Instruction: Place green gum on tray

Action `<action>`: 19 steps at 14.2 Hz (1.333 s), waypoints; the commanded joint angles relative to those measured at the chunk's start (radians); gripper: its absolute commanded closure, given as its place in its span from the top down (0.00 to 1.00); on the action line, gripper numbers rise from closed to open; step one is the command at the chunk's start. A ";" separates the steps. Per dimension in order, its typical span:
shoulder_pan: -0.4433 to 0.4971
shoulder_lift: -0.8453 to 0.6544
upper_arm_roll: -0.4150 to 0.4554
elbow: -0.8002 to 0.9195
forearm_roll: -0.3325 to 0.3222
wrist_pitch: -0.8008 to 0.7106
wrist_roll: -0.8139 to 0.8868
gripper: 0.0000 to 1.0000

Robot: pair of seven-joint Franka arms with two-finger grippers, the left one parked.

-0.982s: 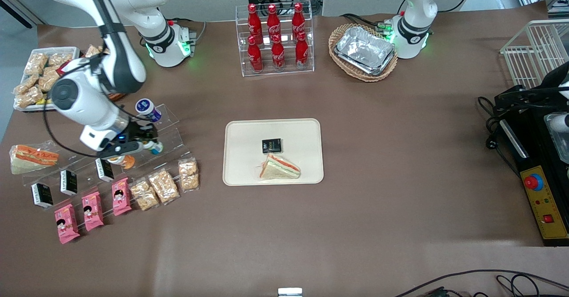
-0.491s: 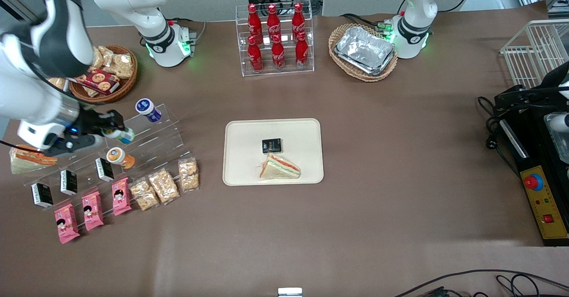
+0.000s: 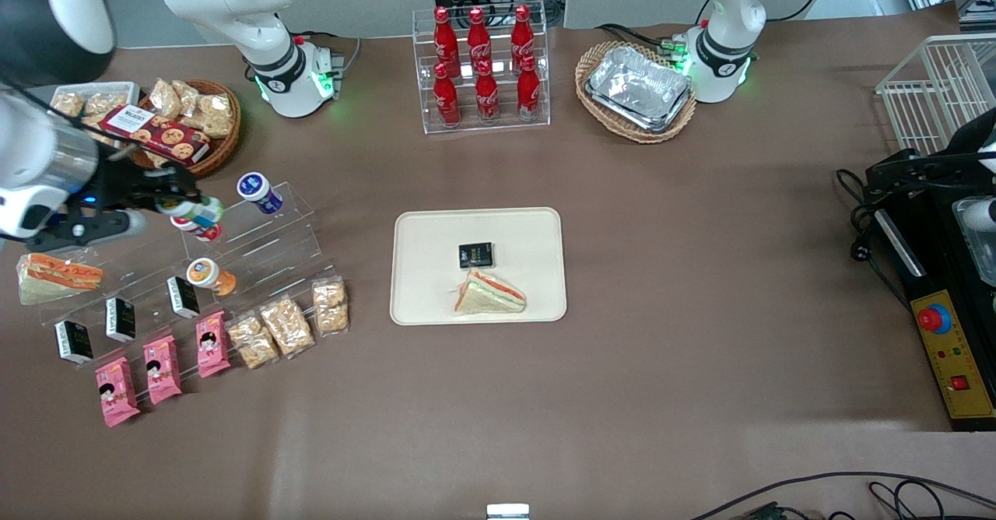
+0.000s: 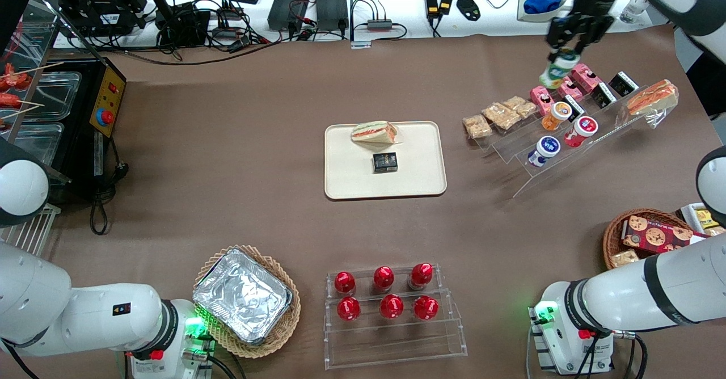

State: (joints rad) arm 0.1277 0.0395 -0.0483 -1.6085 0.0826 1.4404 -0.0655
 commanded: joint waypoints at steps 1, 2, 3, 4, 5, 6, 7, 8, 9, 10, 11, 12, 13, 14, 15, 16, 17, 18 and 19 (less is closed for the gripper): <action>0.131 0.046 0.030 0.038 0.044 -0.005 0.243 0.28; 0.168 0.054 0.030 0.030 0.066 0.018 0.298 0.28; 0.205 0.060 0.030 0.013 0.072 0.061 0.364 0.28; 0.245 0.065 0.030 -0.016 0.072 0.110 0.410 0.28; 0.274 0.065 0.030 -0.055 0.072 0.164 0.446 0.28; 0.305 0.065 0.030 -0.109 0.071 0.225 0.475 0.28; 0.335 0.063 0.030 -0.179 0.071 0.311 0.495 0.28; 0.366 0.065 0.030 -0.241 0.071 0.398 0.518 0.28; 0.392 0.077 0.030 -0.282 0.071 0.467 0.538 0.28; 0.411 0.103 0.030 -0.298 0.069 0.504 0.541 0.28; 0.420 0.132 0.030 -0.303 0.068 0.523 0.541 0.28; 0.435 0.158 0.030 -0.307 0.068 0.546 0.543 0.28; 0.441 0.175 0.030 -0.324 0.068 0.584 0.543 0.28; 0.443 0.187 0.030 -0.350 0.068 0.635 0.543 0.28; 0.444 0.194 0.030 -0.382 0.068 0.693 0.543 0.28; 0.455 0.201 0.030 -0.411 0.069 0.745 0.543 0.28; 0.464 0.220 0.030 -0.421 0.069 0.785 0.544 0.28; 0.483 0.244 0.028 -0.421 0.066 0.813 0.547 0.28; 0.493 0.266 0.028 -0.421 0.063 0.845 0.561 0.28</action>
State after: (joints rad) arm 0.5770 0.2666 -0.0085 -2.0103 0.1328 2.1949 0.4711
